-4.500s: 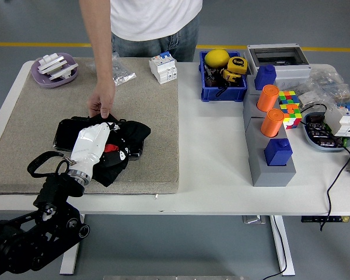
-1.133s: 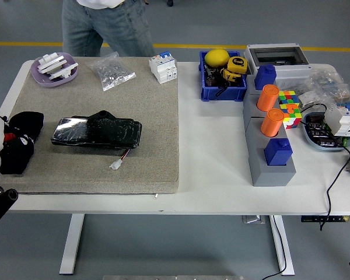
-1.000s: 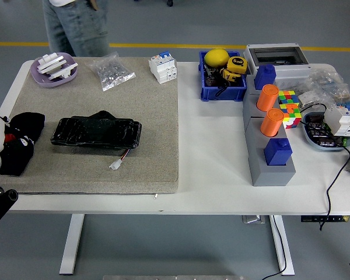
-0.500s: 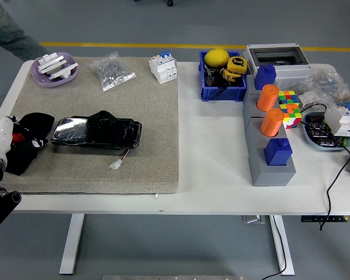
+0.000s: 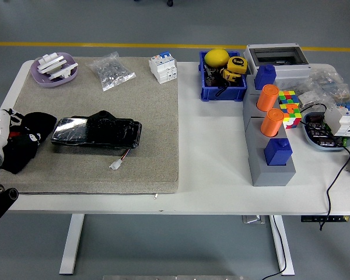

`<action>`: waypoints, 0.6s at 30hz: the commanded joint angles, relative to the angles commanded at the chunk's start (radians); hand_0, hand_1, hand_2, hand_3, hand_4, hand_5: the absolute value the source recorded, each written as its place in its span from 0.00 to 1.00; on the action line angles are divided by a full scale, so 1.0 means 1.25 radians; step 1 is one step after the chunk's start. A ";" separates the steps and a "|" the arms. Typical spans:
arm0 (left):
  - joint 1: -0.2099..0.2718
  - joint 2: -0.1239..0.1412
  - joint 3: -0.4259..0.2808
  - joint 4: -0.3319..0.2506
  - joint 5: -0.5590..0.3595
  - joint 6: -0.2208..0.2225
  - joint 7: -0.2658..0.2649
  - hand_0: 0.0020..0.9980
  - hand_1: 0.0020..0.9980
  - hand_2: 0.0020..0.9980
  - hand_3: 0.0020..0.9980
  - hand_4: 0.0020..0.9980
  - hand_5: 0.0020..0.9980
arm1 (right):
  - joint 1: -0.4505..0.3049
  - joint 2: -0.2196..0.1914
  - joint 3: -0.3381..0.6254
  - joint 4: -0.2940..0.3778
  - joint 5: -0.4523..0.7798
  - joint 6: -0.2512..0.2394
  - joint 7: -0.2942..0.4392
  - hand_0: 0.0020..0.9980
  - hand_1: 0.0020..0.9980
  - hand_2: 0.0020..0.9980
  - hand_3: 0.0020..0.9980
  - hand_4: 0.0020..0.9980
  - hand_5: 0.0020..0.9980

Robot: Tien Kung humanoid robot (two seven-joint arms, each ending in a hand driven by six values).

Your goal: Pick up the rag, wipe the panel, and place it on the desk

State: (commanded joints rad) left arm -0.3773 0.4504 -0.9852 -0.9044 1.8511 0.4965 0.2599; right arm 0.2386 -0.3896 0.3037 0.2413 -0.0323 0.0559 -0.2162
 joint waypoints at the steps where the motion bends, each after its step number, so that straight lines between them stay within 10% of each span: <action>1: 0.000 0.001 -0.001 -0.002 0.001 -0.001 0.001 0.45 0.61 0.66 0.65 1.00 0.42 | 0.000 0.000 0.001 0.000 -0.001 0.000 0.000 0.72 0.64 0.69 0.64 1.00 0.55; 18: 0.031 0.022 -0.086 -0.143 0.033 -0.018 0.023 0.46 0.61 0.66 0.69 1.00 0.48 | -0.005 0.004 -0.004 -0.004 0.012 -0.001 0.004 0.72 0.63 0.69 0.64 1.00 0.55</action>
State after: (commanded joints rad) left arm -0.3387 0.4781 -1.0929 -1.0833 1.8928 0.4739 0.2886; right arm 0.2327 -0.3844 0.2991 0.2363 -0.0171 0.0543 -0.2111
